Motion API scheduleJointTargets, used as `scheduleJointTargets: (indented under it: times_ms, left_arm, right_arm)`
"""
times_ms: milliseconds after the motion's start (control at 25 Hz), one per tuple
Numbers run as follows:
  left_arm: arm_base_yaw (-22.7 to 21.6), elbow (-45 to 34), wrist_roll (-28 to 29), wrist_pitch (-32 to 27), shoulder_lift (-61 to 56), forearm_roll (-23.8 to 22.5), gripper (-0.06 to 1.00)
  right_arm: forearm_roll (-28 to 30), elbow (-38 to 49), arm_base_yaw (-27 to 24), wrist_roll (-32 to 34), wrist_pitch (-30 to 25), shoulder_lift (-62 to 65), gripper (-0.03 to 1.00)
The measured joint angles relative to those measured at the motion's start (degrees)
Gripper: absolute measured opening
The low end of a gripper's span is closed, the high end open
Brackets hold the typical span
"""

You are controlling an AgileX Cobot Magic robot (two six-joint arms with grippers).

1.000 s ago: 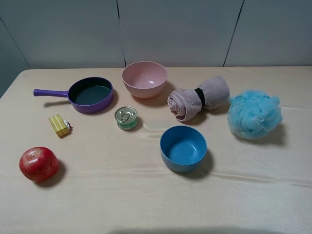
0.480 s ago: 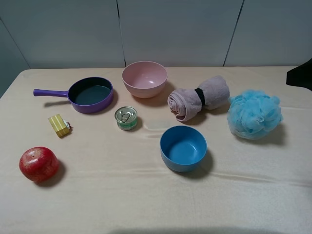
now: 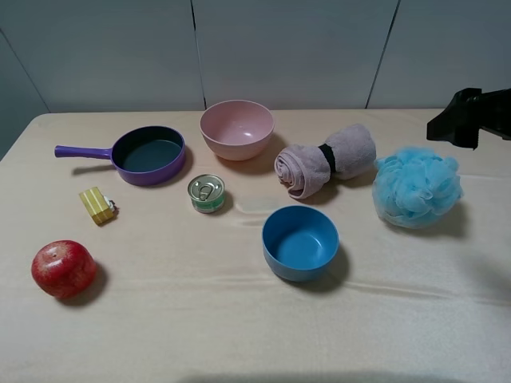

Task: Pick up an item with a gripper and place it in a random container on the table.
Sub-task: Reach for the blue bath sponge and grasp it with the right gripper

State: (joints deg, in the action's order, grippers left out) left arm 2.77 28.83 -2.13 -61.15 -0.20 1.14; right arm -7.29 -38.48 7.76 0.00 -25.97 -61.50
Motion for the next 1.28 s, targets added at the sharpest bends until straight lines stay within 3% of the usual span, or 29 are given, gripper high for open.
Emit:
scheduleJointTargets:
  times_ms: [280, 1000, 1280]
  left_arm:
    - [0.0, 0.0, 0.0, 0.0, 0.0, 0.0, 0.99]
    - [0.0, 0.0, 0.0, 0.0, 0.0, 0.1, 0.99]
    - [0.0, 0.0, 0.0, 0.0, 0.0, 0.1, 0.99]
  right_arm:
    - [-0.1, 0.0, 0.0, 0.0, 6.1, -5.4, 0.69]
    - [0.2, 0.0, 0.0, 0.0, 13.7, -21.1, 0.69]
    - [1.3, 0.0, 0.0, 0.0, 19.2, -27.6, 0.69]
